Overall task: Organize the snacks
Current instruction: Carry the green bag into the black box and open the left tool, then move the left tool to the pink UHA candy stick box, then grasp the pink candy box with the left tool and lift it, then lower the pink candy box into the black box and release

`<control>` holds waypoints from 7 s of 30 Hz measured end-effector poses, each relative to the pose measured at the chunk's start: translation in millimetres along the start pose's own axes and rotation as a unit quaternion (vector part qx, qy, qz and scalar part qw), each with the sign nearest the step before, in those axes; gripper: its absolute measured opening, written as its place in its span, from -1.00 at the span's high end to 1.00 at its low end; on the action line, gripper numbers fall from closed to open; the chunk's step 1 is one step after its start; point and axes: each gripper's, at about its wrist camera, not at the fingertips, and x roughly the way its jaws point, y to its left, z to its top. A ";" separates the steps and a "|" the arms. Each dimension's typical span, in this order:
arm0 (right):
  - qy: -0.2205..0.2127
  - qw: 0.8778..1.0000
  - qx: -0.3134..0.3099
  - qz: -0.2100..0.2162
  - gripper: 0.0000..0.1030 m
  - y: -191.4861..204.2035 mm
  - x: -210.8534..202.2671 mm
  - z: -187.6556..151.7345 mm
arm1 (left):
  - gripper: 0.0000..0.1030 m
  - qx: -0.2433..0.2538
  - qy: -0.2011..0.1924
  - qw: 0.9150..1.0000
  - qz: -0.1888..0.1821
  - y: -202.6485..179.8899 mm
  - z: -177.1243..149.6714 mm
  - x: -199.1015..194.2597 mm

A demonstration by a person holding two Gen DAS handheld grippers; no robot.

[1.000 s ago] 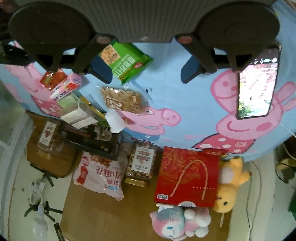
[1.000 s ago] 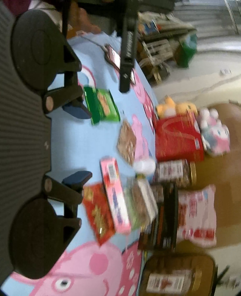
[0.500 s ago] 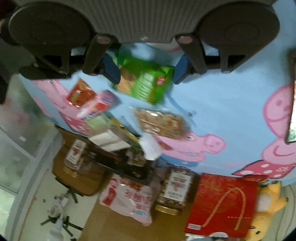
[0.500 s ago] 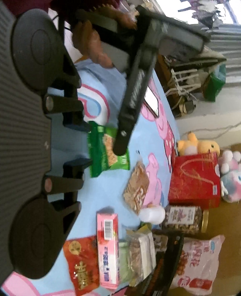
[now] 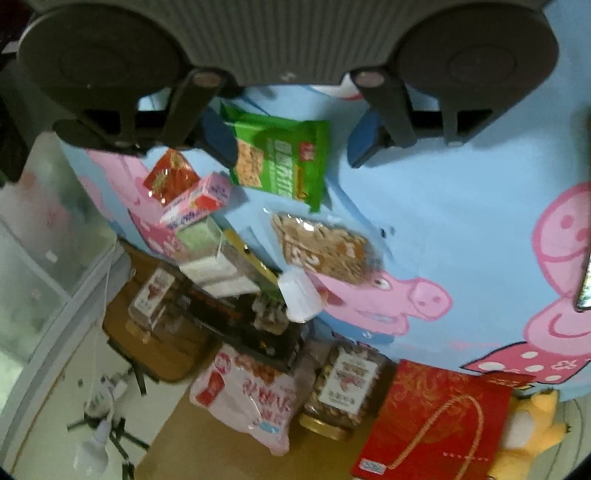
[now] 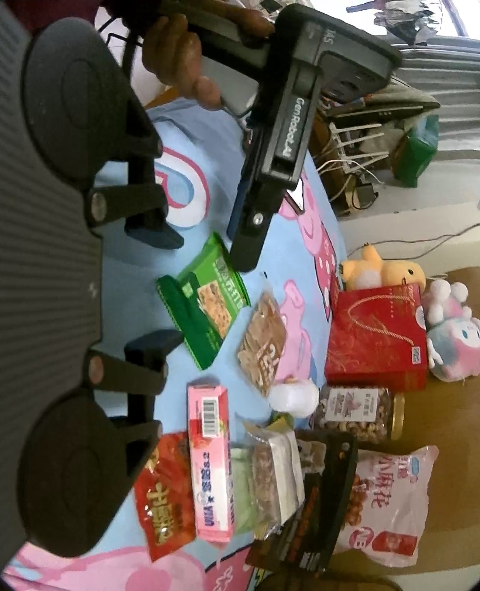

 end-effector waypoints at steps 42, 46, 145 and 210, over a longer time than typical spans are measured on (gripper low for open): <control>-0.142 0.978 0.027 -0.151 0.39 -196.3 14.4 107.0 | 0.01 0.085 -0.076 0.993 -0.007 -116.5 202.8 183.7; -0.129 0.978 0.028 -0.162 0.38 -211.2 32.0 110.4 | 0.02 0.079 -0.062 0.995 0.002 -108.4 207.9 205.4; 0.008 0.998 0.069 0.007 -0.02 -82.4 14.9 17.7 | -0.36 0.011 -0.023 1.000 0.009 -31.8 -0.1 28.9; -0.096 0.972 0.088 -0.197 -0.07 -229.5 76.2 115.3 | -0.35 0.093 -0.059 0.993 0.045 -79.9 205.8 211.0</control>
